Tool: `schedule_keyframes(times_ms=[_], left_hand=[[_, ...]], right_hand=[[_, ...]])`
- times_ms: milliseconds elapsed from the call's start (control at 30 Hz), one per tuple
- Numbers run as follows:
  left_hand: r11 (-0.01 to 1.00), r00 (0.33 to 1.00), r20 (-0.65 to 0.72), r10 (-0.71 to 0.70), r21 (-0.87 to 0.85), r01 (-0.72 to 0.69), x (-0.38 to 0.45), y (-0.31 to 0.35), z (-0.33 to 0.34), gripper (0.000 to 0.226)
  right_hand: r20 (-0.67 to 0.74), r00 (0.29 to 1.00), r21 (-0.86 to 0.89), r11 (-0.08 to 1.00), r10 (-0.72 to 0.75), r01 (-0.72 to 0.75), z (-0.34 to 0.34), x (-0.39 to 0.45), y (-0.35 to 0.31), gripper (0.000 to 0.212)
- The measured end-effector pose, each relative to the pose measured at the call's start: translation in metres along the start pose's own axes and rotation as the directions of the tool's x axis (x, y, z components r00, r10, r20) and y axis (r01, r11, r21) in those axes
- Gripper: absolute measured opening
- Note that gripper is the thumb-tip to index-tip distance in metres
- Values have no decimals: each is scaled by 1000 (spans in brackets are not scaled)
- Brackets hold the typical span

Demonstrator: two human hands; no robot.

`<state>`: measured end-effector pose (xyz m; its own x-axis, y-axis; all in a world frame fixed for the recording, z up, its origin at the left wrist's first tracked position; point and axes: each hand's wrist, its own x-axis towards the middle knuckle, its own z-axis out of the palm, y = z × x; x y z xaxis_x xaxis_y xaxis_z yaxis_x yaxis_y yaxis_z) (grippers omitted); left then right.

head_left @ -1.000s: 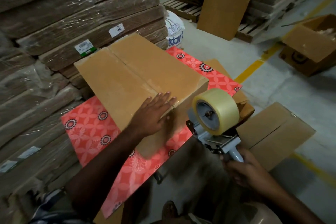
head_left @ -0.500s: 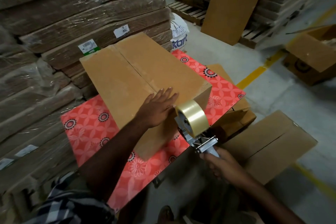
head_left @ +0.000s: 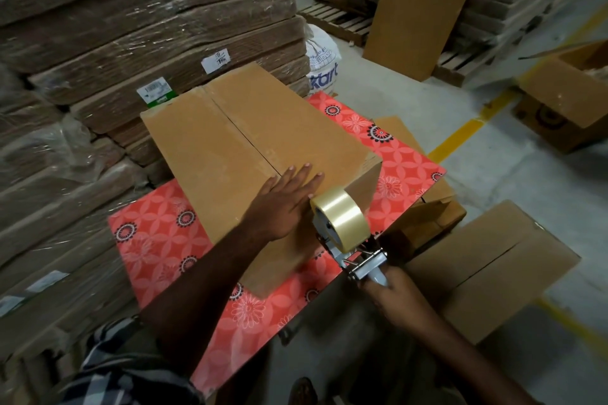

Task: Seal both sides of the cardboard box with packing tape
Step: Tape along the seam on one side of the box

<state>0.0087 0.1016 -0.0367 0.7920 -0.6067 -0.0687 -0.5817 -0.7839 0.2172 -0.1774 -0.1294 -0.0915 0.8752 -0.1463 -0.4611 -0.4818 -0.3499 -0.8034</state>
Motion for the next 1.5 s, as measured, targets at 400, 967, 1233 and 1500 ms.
schedule_keyframes(times_ms=[400,967,1233,1500], left_hand=[[999,999,13,-34,-29,34,2,0,4,53],[998,999,5,-31,-60,32,1,1,2,56],[998,998,-49,-30,-58,27,0,0,5,56],[998,996,-76,-37,-57,32,-2,3,0,56]], right_hand=[[6,978,2,978,208,-208,5,-23,70,23],[-352,933,-4,997,77,-83,-92,61,41,21],[-502,865,-305,935,2,-180,-115,146,14,50],[-484,873,-471,858,-60,-202,-118,224,8,51]])
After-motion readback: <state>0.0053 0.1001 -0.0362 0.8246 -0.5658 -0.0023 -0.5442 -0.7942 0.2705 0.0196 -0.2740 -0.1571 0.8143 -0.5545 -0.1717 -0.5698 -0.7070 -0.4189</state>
